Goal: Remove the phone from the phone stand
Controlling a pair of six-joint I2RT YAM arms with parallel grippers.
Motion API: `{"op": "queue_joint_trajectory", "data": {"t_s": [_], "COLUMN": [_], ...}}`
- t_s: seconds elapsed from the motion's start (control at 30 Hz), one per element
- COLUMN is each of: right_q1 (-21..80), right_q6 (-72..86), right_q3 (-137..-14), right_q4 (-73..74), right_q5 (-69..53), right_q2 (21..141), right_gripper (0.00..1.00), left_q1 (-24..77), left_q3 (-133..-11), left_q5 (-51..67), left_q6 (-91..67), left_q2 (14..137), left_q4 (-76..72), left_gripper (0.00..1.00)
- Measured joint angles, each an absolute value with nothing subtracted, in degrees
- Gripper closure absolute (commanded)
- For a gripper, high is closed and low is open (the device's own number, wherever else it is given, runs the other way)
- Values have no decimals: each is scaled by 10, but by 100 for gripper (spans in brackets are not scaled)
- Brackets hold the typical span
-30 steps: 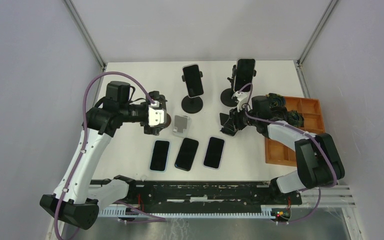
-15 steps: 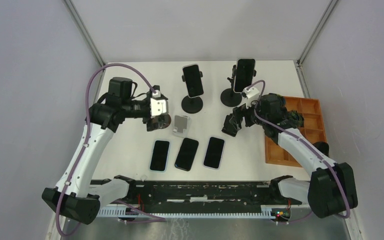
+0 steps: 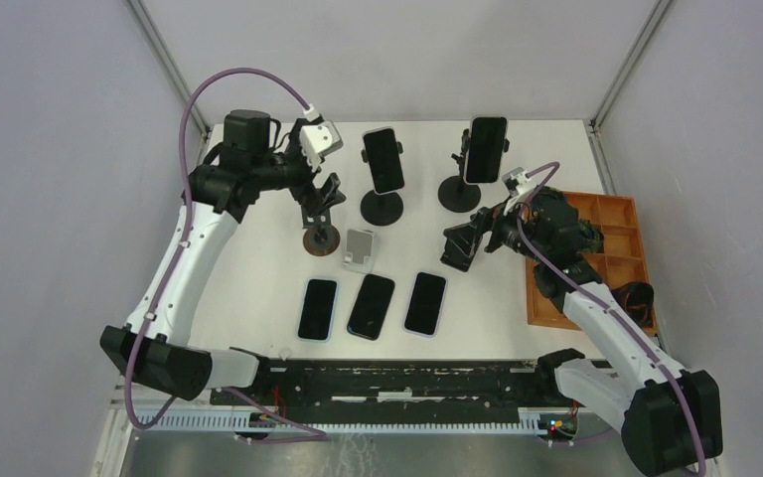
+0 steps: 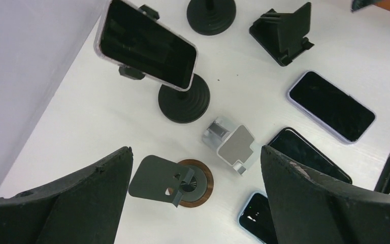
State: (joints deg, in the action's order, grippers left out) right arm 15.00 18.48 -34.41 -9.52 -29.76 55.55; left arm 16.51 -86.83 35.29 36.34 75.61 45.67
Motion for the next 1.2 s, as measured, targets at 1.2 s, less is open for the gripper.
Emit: {"op": "queue_joint_trajectory", "data": {"t_s": [1.2], "right_q1": [156], "right_q6": [258], "right_q3": [-317], "right_q4": [-71], "right_q5": [-366], "right_q2": [494], "right_gripper": [2], "left_q1": [165], "left_q3": [-850], "left_q5": [291], "left_q6": [-2], "left_q2": [992], "left_q4": [137], "left_gripper": [1]}}
